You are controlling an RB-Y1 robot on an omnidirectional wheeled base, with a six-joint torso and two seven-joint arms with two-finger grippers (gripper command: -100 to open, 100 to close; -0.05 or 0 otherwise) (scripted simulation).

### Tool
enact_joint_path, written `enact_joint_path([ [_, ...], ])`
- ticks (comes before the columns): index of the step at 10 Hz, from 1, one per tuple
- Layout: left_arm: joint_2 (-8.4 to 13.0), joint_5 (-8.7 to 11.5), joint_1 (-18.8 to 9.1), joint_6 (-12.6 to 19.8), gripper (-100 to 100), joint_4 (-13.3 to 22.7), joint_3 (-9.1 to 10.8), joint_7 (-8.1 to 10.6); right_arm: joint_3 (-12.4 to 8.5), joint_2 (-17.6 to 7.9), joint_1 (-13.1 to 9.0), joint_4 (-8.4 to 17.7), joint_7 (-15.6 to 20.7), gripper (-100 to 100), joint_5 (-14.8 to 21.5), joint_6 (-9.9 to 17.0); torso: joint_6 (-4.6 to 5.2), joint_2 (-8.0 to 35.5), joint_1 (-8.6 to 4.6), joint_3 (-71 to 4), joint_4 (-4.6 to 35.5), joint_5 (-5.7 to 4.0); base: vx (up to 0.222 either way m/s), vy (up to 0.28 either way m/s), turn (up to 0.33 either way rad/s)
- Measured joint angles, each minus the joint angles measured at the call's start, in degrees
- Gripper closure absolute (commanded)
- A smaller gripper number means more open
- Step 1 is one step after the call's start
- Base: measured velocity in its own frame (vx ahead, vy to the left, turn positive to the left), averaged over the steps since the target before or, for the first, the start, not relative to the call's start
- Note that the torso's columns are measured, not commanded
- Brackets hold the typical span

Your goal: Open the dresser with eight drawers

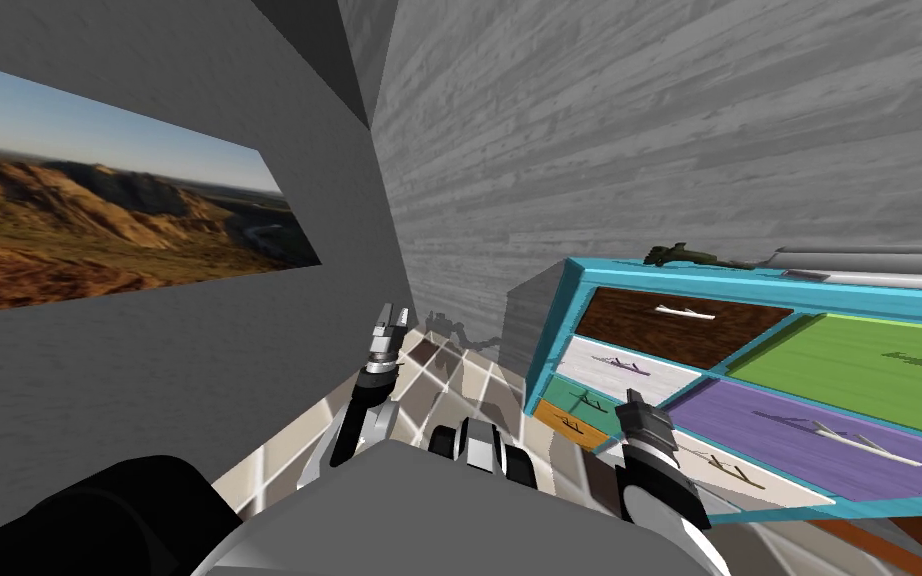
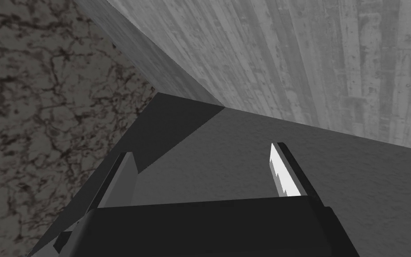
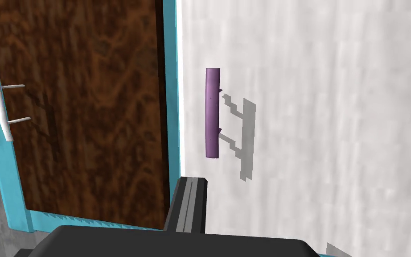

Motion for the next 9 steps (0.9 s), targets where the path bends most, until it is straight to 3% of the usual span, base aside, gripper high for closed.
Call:
enact_joint_path([
  [2,0.0,0.0,0.0,0.0,0,0.0,0.02,0.0,0.9,-0.2,-0.7,-0.3,-1.2,-100,0.0,-0.7,0.02,0.0,-0.44,0.0,0.0,-0.13,-0.018,-0.195,0.097],
  [5,0.0,0.0,0.0,0.0,0,0.0,0.02,0.0,2.0,-0.9,-1.5,-1.6,-3.0,-100,-0.4,-2.6,0.02,0.4,0.22,0.3,0.1,0.06,-0.05,-0.19,0.093],
  [9,0.0,0.0,0.0,0.0,0,0.0,0.02,0.0,3.8,-1.3,-2.5,-4.2,-5.1,-100,-1.1,-5.3,0.02,0.3,0.04,0.2,0.1,0.0,-0.046,-0.171,0.086],
])
